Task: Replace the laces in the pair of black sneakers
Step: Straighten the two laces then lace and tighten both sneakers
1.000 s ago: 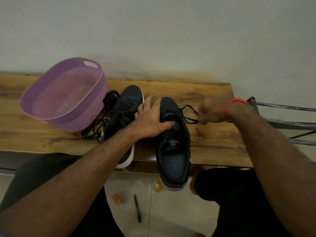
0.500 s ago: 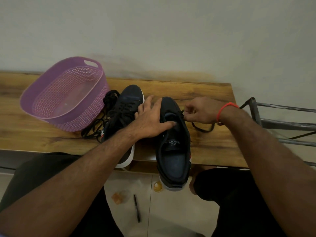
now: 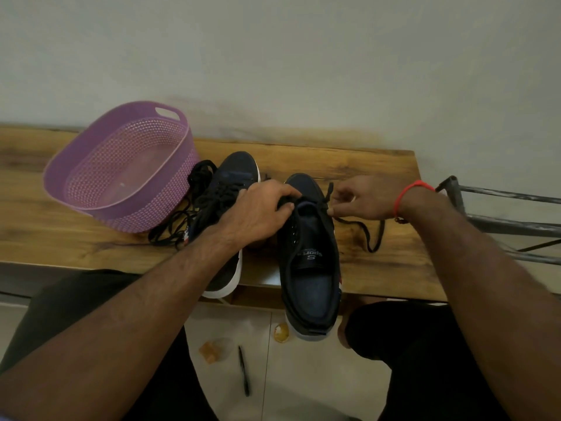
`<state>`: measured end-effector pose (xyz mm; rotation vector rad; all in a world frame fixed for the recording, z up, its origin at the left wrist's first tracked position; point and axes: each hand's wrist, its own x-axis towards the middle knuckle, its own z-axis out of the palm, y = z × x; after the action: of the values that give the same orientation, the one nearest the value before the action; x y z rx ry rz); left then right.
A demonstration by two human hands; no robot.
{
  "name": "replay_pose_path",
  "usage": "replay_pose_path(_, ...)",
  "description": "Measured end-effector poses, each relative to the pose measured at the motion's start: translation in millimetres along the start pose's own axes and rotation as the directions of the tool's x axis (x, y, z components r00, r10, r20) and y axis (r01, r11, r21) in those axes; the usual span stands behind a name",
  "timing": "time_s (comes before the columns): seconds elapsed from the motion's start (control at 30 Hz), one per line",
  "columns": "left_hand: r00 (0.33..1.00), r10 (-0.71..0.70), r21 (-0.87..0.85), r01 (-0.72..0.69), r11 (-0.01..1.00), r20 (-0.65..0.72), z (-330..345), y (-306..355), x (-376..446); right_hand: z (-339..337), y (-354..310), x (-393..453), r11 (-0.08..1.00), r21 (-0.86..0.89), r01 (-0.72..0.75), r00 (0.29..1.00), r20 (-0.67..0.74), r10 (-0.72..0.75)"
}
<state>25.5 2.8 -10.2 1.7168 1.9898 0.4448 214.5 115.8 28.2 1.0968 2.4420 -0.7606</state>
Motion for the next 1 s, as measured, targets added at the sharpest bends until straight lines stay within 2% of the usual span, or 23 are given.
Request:
replay_pose_path(0.13,1.0,0.004,-0.005,-0.005,1.0,-0.024,0,2,0,8,5,2,0.996,-0.088,-0.027,0.998,0.06,0.032)
replay_pose_path(0.4,0.998,-0.014,-0.007,0.014,1.0,-0.057,-5,7,-1,13,-3,9,0.995,-0.062,0.079,0.991,-0.106,-0.085)
replay_pose_path(0.53,0.999,-0.018,0.004,0.018,1.0,-0.042,-6,6,-1,6,2,4,0.998,-0.038,0.04,0.999,0.026,-0.039)
replay_pose_path(0.63,0.999,-0.004,0.016,0.005,1.0,-0.053,-8,4,-3,0,10,-1,0.989,-0.099,-0.114,0.971,0.198,0.132)
replay_pose_path(0.7,0.997,0.007,0.018,-0.006,1.0,-0.072,-9,3,-4,0,14,-3,0.975,-0.131,-0.178,0.951,0.231,0.204)
replay_pose_path(0.73,0.997,0.012,0.016,-0.011,1.0,-0.079,-9,3,-4,0,14,-3,0.973,-0.143,-0.179,0.957,0.204,0.206)
replay_pose_path(0.87,0.997,0.04,0.042,-0.037,0.998,-0.071,-9,0,-3,6,3,4,1.0,0.008,-0.023,1.0,0.003,0.023)
replay_pose_path(1.0,0.998,0.028,0.07,-0.024,0.997,-0.059,-10,-5,0,12,-8,9,0.992,-0.04,0.122,0.99,-0.069,-0.124)
